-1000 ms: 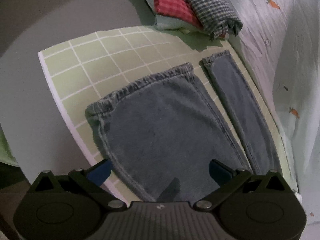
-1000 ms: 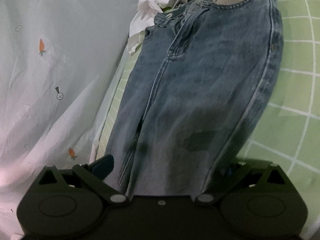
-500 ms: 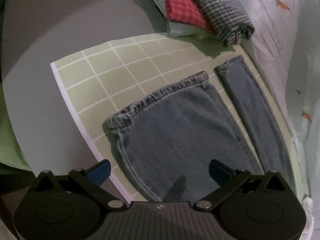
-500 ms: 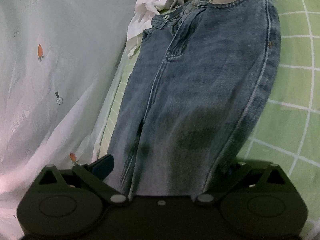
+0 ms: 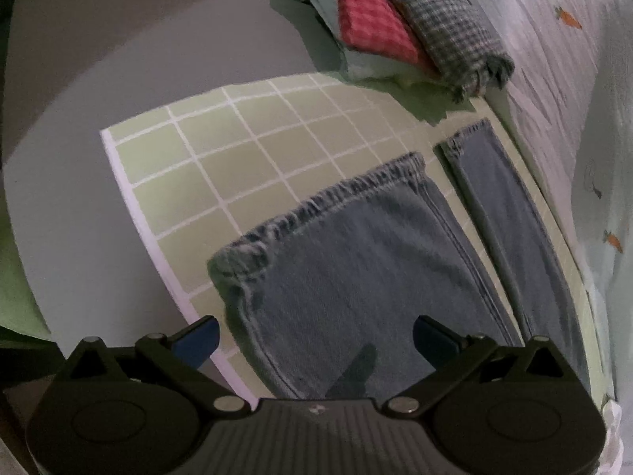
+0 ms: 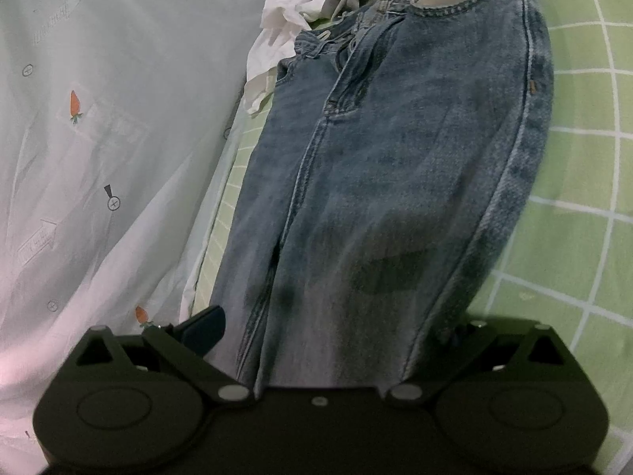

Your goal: Fold clothes

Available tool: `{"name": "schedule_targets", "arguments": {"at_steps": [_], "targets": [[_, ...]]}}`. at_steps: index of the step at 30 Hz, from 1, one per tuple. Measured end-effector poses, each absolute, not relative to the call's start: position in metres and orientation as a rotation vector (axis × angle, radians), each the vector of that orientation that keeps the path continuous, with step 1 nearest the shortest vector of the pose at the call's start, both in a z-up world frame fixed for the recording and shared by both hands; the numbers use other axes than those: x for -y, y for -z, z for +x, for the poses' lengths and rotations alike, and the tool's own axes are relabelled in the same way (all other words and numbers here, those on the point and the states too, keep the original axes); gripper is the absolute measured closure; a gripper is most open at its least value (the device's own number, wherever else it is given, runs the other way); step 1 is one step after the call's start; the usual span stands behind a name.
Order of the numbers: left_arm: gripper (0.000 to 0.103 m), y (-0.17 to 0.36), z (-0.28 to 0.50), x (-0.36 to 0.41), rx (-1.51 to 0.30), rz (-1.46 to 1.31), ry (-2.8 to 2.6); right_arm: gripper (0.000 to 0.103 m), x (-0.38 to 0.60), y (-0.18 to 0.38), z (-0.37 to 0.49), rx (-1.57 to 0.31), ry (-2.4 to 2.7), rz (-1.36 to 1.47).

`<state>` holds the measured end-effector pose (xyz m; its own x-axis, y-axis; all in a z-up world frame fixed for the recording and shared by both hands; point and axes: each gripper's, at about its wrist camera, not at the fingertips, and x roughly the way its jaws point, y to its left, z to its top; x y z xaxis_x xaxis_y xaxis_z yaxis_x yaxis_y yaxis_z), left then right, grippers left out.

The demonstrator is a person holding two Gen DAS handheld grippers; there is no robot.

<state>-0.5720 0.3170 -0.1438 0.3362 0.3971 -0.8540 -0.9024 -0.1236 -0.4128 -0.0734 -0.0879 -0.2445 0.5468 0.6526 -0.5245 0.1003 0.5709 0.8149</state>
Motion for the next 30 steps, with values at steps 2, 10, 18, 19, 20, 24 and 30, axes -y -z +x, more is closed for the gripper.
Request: {"name": "schedule_targets", "arguments": {"at_steps": [2, 10, 18, 19, 20, 24, 30], "targets": [[0.000, 0.144, -0.575, -0.317, -0.528, -1.232, -1.219, 0.000, 0.088, 0.245, -0.074, -0.954, -0.391, 0.926], [0.012, 0.142, -0.566, -0.320, -0.498, -1.186, -1.210, 0.000, 0.087, 0.247, -0.072, -0.956, -0.393, 0.940], [0.051, 0.148, -0.561, -0.326, -0.490, -1.179, -1.306, 0.000, 0.099, 0.255, -0.062, -0.946, -0.373, 1.079], [0.061, 0.148, -0.560, -0.325, -0.497, -1.175, -1.329, 0.000, 0.103, 0.257, -0.059, -0.947, -0.358, 1.120], [0.066, 0.148, -0.561, -0.325, -0.506, -1.174, -1.345, 0.000, 0.107, 0.259, -0.056, -0.947, -0.343, 1.164], [0.090, 0.146, -0.567, -0.325, -0.476, -1.216, -1.391, 0.000, 0.127, 0.261, -0.037, -0.919, -0.283, 1.251], [0.093, 0.137, -0.568, -0.316, -0.396, -1.267, -1.434, 0.000, 0.154, 0.259, 0.003, -0.939, -0.276, 1.240]]}}
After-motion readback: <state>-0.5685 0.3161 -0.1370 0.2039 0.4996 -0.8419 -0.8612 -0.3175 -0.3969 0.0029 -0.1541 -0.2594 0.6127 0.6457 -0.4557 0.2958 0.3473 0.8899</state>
